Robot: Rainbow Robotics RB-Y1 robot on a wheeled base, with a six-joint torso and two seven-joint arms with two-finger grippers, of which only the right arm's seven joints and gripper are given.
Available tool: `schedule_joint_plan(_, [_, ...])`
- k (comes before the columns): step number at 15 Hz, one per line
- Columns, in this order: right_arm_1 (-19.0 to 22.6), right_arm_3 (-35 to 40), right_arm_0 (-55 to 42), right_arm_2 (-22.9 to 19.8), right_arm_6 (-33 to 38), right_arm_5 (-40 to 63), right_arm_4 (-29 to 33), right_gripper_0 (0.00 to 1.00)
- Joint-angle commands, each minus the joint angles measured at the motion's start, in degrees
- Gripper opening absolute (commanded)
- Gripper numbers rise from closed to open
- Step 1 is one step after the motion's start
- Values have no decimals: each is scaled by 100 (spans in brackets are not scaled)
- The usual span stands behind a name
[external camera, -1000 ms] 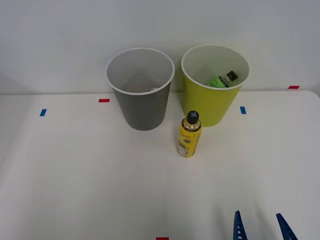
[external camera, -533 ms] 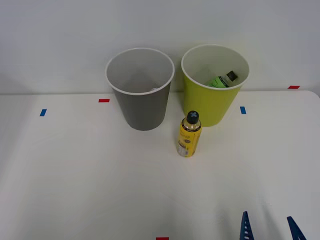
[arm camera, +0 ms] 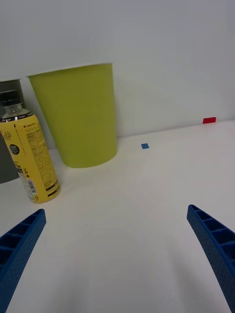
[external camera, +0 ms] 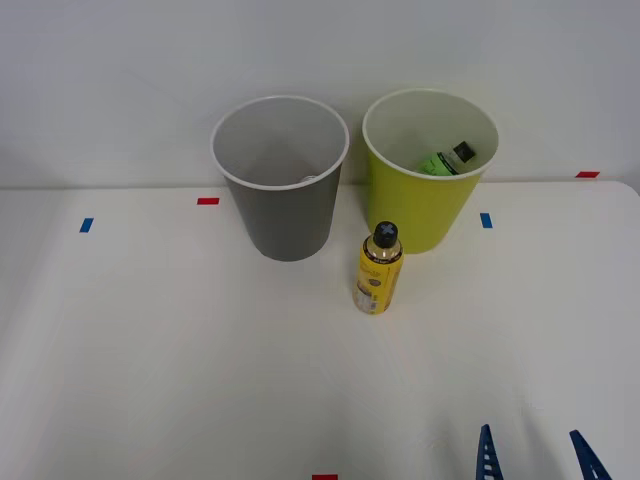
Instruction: Put cans in the gray bin, plastic bottles in the light green bin
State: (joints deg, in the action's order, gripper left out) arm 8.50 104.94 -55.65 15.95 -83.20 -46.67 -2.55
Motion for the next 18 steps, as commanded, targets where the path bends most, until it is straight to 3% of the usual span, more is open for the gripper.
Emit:
schedule_joint_plan(1, [2,1,1,-5,-3,0,9,100])
schedule_joint_plan(18, [2,1,1,-5,-3,0,9,100])
